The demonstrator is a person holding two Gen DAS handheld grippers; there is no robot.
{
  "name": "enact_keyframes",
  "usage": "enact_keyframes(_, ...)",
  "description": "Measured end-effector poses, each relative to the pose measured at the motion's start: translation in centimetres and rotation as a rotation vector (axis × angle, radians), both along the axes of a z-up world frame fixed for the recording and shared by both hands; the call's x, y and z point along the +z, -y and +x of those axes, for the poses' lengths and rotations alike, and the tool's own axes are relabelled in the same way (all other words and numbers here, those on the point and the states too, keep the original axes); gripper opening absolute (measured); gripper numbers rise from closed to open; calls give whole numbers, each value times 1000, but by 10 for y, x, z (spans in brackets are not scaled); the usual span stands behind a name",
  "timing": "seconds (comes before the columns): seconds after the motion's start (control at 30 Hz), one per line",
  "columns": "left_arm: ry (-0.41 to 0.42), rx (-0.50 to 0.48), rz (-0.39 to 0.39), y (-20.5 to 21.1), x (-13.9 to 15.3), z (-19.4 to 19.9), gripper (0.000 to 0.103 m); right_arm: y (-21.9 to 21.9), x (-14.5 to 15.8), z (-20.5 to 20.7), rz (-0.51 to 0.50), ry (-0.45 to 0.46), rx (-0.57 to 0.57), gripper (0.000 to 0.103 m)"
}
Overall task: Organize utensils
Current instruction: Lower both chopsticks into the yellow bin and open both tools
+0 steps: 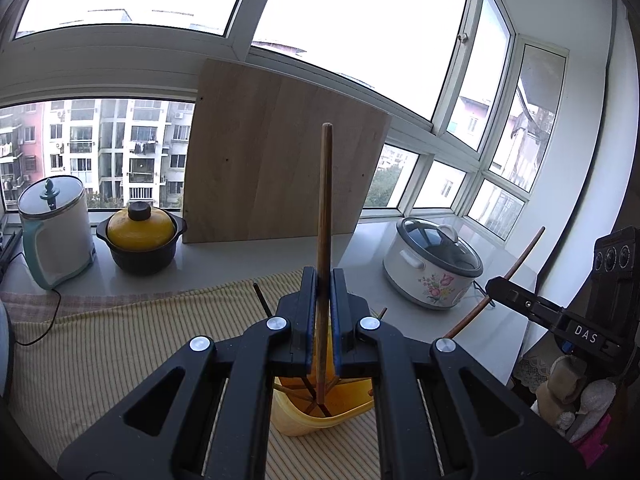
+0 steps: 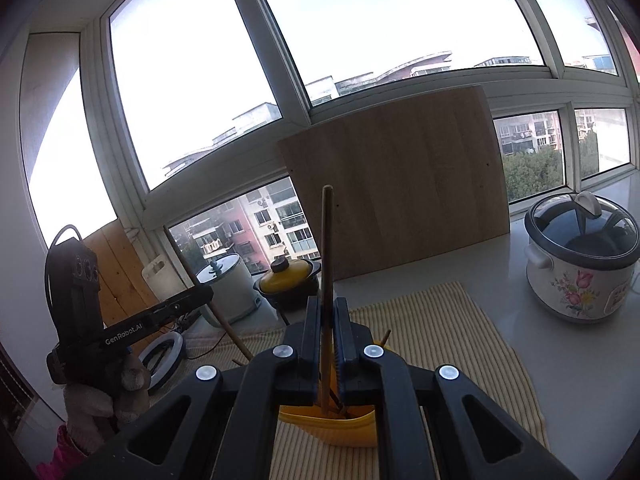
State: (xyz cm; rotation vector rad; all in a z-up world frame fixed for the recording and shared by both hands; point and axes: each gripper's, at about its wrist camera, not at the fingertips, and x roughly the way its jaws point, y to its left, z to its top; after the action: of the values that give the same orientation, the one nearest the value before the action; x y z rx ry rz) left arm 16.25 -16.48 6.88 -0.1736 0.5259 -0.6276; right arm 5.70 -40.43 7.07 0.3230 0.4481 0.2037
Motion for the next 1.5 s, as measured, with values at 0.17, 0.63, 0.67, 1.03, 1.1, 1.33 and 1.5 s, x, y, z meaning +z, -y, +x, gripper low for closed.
enact_keyframes(0.17,0,33,35,10,-11,13,4,-8,-6,9,-54,-9,-14,3)
enact_keyframes(0.63,-29,40,52,11,-29,20,4,-15,-30,22,-68,-74,4,3)
enact_keyframes(0.67,-30,37,53,12,-30,20,4,-16,-31,22,-69,-78,6,3)
enact_keyframes(1.03,-23,9,76,14,-28,9,4,-21,-42,25,-84,-118,8,8)
enact_keyframes(1.1,-24,1,81,14,-28,7,4,-21,-42,25,-89,-123,3,9)
enact_keyframes(1.33,-4,-5,68,7,-23,-5,28,-27,-38,16,-105,-101,-4,33)
enact_keyframes(1.5,7,-8,63,-4,-18,-12,28,-33,-35,10,-103,-85,-1,42)
